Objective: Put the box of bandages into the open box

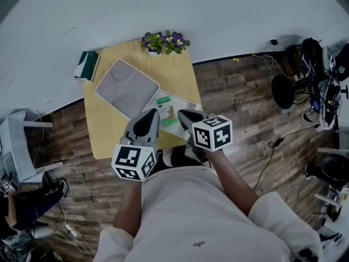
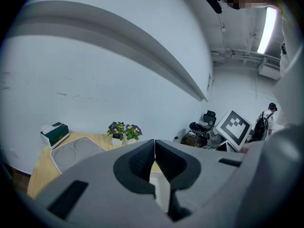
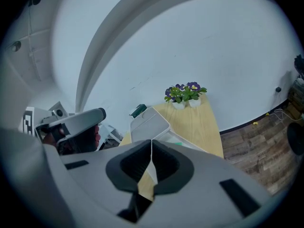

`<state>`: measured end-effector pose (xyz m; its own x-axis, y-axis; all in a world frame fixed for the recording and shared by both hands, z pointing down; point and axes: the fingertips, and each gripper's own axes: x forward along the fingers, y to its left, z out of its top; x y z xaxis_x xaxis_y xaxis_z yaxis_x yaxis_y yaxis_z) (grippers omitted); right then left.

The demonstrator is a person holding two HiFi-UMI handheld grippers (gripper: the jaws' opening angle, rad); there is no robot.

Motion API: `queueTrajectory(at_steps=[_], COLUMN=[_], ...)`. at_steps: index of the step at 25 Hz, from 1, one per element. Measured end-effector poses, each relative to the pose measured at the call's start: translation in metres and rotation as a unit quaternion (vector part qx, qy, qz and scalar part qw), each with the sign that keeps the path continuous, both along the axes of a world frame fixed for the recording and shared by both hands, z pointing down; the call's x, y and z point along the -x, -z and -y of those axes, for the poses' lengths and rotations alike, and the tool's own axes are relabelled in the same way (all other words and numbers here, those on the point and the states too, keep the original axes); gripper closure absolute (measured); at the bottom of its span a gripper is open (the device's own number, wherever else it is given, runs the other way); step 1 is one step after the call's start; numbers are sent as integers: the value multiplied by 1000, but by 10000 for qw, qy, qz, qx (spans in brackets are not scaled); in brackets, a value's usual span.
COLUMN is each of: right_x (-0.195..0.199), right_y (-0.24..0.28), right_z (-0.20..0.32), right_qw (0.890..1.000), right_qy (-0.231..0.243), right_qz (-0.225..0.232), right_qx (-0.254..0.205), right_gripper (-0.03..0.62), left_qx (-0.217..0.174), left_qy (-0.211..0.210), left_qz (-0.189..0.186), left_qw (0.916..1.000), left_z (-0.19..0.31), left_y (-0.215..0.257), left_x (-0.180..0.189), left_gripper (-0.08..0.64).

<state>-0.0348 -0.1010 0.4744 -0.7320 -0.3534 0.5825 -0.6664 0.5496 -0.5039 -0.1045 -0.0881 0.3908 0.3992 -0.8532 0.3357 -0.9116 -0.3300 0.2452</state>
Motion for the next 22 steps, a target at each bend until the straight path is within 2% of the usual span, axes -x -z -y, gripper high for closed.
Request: queueTrajectory(at_steps=[16,22], right_x=[5,2], right_y=[23,32], right_z=[-1,0], right_qw=[9987,9975], right_qy=[219,138], right_qz=[3,-12], right_qx=[-460,-689], right_gripper=[589,589], left_qx=[-76,-79], left_qy=[182,166], left_qz=[5,4], left_qw=[9998,9998], left_z=[-7,-9], left_y=[2,2], left_x=[9,8], left_gripper=[554,554])
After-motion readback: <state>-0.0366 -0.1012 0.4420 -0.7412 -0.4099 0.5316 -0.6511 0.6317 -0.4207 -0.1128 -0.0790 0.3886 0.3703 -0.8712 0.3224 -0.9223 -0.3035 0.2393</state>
